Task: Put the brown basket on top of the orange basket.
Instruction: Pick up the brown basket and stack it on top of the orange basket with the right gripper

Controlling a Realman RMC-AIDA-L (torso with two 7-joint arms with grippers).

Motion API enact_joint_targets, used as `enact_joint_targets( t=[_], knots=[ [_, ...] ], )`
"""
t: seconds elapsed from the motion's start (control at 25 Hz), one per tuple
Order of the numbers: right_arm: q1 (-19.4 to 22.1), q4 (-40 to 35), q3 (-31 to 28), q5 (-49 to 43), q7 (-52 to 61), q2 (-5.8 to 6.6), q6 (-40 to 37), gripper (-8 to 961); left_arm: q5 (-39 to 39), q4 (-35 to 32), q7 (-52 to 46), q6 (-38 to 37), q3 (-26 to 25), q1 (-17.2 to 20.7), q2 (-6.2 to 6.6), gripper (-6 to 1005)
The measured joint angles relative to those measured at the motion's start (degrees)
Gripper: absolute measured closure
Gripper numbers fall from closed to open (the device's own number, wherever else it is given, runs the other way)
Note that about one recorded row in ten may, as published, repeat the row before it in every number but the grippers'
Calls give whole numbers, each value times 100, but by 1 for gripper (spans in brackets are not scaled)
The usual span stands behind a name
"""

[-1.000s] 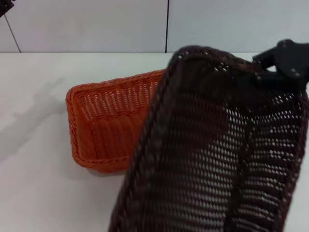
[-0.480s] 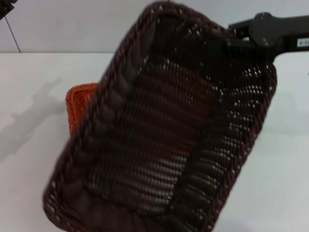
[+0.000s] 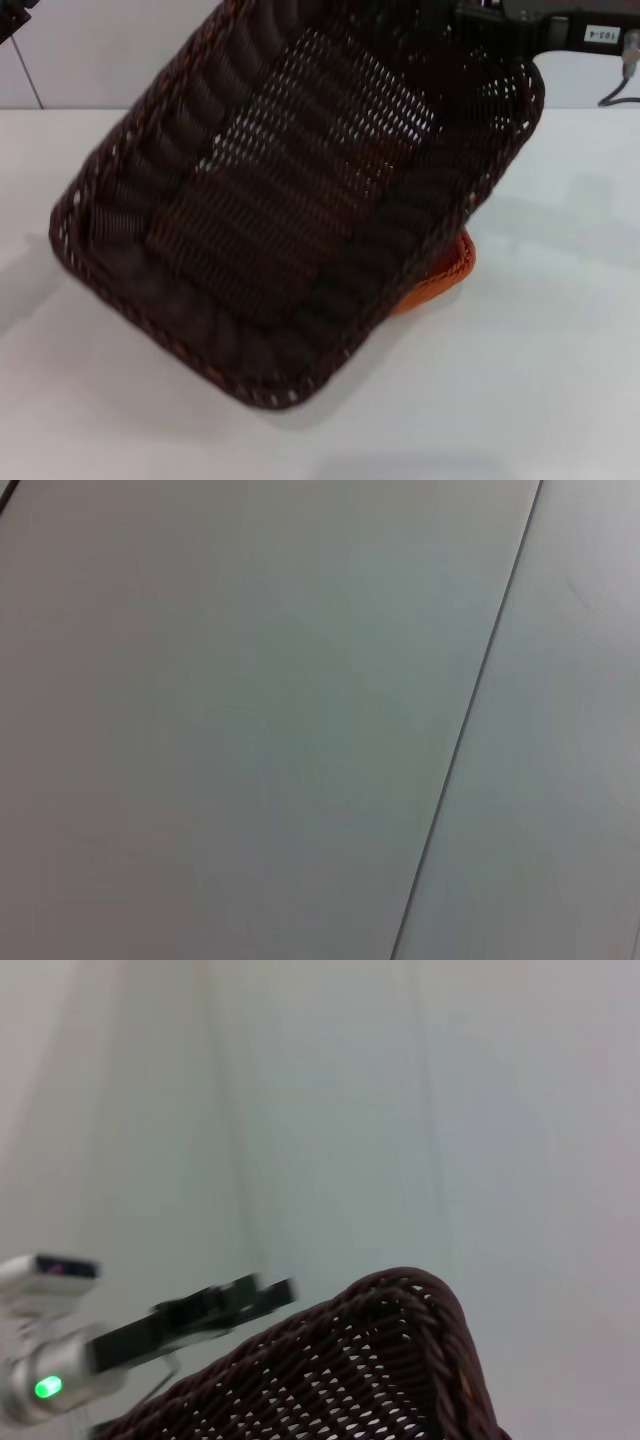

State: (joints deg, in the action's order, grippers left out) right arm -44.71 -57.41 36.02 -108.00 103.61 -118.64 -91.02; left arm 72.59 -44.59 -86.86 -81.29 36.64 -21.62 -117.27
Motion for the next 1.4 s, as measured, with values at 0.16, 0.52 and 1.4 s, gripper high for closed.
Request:
enact_joint_targets(
  t=[0.16,0.52,1.4],
  knots=[
    [140,48,164,266,-34,-24,421,777,0,6,56,11,-23,-9,2,152],
    [729,221,873,1424,-295,-53,1209,777,14,56,87,79,-53,-21,3,152],
    [1667,966,2809,3567,-2682,-62,2364,767,42,439,135,88,-21,-160,81,152]
  ],
)
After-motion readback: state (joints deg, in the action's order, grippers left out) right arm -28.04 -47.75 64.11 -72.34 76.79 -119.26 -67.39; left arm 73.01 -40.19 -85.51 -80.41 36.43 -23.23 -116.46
